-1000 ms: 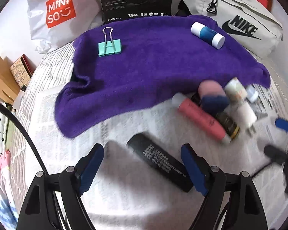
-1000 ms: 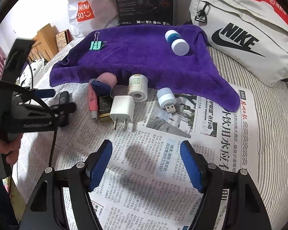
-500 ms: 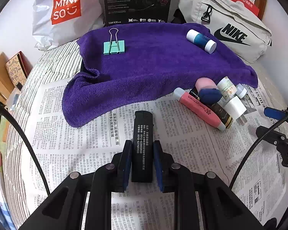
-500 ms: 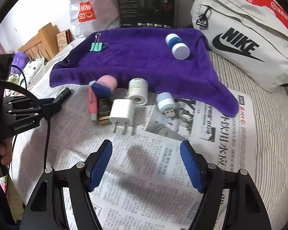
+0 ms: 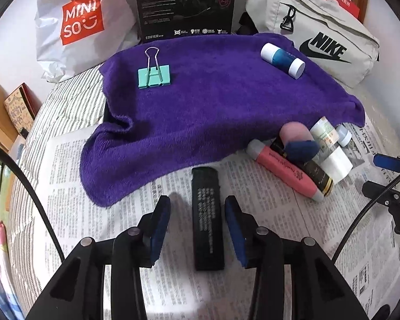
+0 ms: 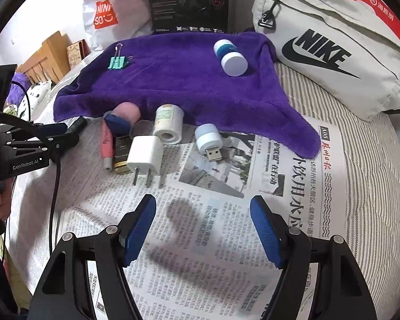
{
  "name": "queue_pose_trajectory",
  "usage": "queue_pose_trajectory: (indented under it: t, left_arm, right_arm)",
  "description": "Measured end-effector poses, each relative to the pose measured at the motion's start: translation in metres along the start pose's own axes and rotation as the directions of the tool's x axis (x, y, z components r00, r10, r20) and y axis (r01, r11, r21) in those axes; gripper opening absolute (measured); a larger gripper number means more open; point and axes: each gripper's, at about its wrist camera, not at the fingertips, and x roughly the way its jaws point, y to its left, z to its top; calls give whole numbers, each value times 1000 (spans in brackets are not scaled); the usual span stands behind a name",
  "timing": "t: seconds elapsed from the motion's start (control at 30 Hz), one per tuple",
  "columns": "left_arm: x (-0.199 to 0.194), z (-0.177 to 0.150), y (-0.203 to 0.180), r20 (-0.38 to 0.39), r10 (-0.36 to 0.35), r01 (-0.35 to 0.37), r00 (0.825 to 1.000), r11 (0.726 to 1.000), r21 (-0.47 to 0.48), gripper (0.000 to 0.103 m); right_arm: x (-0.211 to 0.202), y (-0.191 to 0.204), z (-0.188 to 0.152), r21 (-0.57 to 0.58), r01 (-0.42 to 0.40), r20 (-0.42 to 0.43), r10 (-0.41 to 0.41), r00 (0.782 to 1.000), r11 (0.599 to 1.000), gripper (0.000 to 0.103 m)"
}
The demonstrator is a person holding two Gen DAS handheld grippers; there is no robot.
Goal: Organize rigid objects
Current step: 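Grasp the black cylinder with the left tool while the right tool grasps the white USB light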
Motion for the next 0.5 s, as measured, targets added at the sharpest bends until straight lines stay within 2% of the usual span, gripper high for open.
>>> queue_pose_trajectory:
  t: [0.03,0.07,0.17,0.4,0.5]
  left_arm:
    - [0,0,-2,6,-11,11,1000,1000,12,33]
    - [0,0,-3,9,-26,26,1000,999,21,22]
    - [-1,-2,-8,21,-15,14,1000,999,47,22]
    - [-4,-7,-5,42,-27,25,999,999,38,22]
    - [-4,-8,-4,51,-31,29,998,999,35,22]
  right_arm:
    - [0,-2,1,4,1,3,-1,1000,1000,73]
    - [0,-3,2,8,1,8,-1,1000,1000,73]
    - [0,-9,6,25,3,28,-4,1000,1000,72]
    - [21,-18,26,35,1,53,-3,999,999,71]
    - [33,-16,34,20,-21,57,19,998,1000,59]
